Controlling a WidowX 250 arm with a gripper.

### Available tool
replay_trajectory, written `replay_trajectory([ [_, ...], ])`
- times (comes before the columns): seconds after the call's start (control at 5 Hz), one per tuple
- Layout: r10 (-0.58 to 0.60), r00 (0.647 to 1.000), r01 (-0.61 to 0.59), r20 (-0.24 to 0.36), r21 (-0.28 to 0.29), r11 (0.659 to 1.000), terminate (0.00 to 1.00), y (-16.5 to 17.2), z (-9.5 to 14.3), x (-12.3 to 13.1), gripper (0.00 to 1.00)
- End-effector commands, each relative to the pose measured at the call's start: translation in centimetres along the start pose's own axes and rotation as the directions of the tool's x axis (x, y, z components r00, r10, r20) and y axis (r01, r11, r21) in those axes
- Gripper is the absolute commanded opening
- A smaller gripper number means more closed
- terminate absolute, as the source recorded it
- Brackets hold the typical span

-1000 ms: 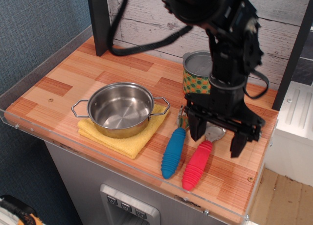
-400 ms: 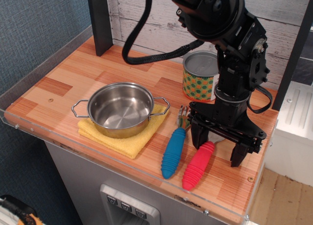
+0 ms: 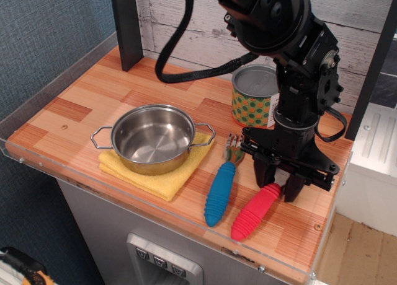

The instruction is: Move the red utensil to the left of silver pot.

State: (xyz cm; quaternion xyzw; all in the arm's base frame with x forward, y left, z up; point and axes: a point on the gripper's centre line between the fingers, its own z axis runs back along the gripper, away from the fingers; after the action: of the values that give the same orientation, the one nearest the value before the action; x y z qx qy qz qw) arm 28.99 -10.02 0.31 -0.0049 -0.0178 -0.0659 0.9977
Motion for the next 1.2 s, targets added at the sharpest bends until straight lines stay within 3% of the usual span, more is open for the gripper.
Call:
replay_trajectory([
  [0.0,-0.019,0.999,0.019,0.029,-0.006,1.0,0.0,0.6,1.4,-0.9,0.0],
  [0.6,0.116,0.985,-0.109,0.129,-0.058,0.992,0.0,4.3,8.2,-0.8,0.0],
  [0.8,0.194,0.974,-0.187,0.117,-0.066,0.98,0.0,7.2,9.0,-1.3,0.0],
  [1.0,0.27,0.959,-0.268,0.08,-0.037,0.963,0.0,10.6,9.8,-1.9,0.0],
])
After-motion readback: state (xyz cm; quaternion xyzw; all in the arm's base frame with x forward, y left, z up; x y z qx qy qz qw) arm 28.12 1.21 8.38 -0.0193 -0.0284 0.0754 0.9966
